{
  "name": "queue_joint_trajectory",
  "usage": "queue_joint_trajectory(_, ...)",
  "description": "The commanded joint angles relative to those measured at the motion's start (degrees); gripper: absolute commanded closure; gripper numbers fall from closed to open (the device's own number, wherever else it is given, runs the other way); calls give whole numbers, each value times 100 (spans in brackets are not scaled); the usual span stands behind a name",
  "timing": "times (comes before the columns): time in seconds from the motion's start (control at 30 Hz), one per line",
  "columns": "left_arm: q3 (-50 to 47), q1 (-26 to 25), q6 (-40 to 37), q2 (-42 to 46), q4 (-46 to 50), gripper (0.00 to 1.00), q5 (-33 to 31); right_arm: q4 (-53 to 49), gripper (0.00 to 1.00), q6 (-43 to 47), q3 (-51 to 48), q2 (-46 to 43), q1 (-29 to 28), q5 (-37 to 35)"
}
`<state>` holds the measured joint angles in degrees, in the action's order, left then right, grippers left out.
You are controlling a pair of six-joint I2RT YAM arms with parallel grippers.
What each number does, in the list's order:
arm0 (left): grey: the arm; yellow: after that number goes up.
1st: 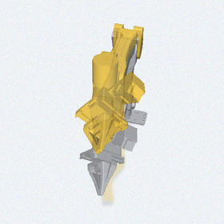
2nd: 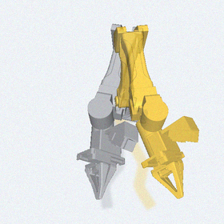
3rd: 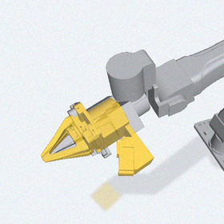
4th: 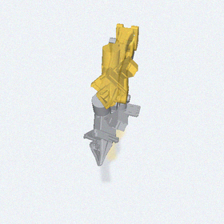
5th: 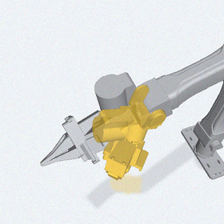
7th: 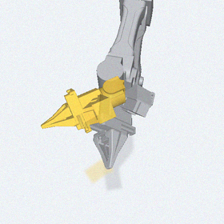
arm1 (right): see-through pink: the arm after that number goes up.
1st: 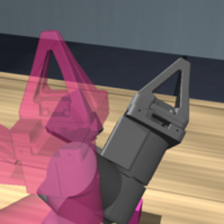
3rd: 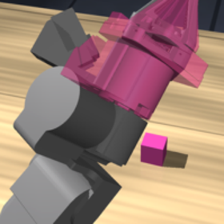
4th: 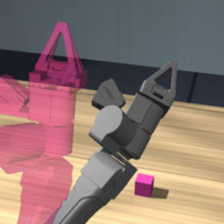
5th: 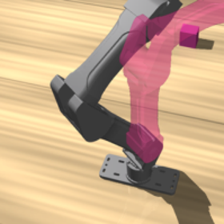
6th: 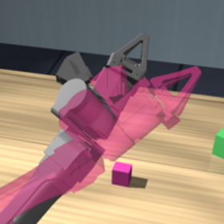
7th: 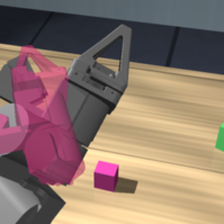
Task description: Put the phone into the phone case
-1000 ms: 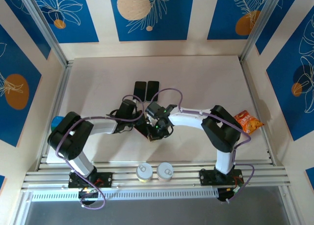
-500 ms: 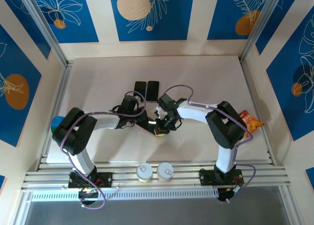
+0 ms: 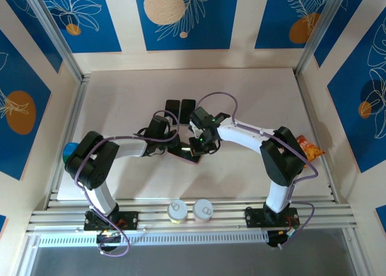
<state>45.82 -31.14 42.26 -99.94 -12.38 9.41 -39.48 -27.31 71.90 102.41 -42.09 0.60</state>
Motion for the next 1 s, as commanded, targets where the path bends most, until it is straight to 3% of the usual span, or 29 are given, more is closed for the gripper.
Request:
queue_joint_trajectory(0.0, 21, 154, -139, -208, 583, 100, -336, -232, 100, 77, 67, 45, -77, -183)
queue_joint_trajectory(0.5, 75, 152, -87, -375, 518, 100, -269, -287, 100, 50, -253, 288, -327, -613)
queue_joint_trajectory(0.97, -19, 152, -51, -386, 509, 100, -247, -100, 100, 88, -389, 487, -322, -535)
